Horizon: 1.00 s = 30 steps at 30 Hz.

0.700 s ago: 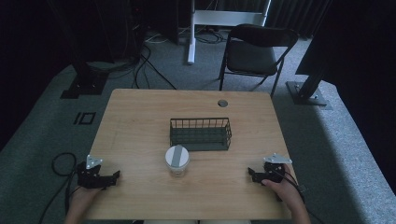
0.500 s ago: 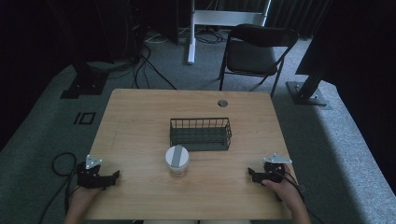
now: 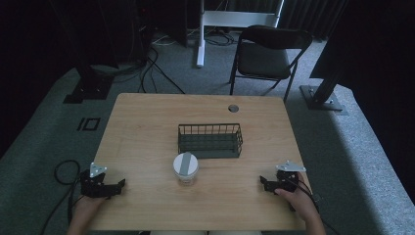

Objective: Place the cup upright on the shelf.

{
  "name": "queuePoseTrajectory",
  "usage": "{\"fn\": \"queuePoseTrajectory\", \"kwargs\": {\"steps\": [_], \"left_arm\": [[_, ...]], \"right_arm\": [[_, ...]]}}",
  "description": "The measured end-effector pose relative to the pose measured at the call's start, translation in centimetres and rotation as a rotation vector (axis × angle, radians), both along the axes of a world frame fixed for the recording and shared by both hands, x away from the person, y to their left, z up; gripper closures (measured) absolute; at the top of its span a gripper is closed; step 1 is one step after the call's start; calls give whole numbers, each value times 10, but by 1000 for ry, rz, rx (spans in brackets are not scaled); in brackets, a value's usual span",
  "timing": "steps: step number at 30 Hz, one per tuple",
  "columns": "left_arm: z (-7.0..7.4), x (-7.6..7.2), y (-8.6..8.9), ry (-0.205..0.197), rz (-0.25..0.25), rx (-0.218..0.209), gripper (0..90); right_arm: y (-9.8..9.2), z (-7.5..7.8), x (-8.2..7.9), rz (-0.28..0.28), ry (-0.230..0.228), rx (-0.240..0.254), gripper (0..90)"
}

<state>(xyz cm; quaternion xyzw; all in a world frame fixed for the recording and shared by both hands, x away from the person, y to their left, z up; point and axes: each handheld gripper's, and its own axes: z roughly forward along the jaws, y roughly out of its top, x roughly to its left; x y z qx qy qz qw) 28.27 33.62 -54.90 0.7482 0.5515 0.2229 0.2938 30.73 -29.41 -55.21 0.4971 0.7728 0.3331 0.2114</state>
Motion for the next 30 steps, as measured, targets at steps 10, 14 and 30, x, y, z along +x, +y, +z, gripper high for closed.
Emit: {"fn": "queuePoseTrajectory", "kwargs": {"steps": [10, 14, 30], "left_arm": [[0, 0, 0, 1, -1, 1, 2], [0, 0, 0, -1, 1, -1, 2], [0, 0, 0, 0, 0, -1, 2]], "right_arm": [[2, 0, 1, -7, -3, -2, 114], [4, 4, 2, 2, -15, -5, 114], [18, 17, 7, 47, -45, 7, 129]]}}
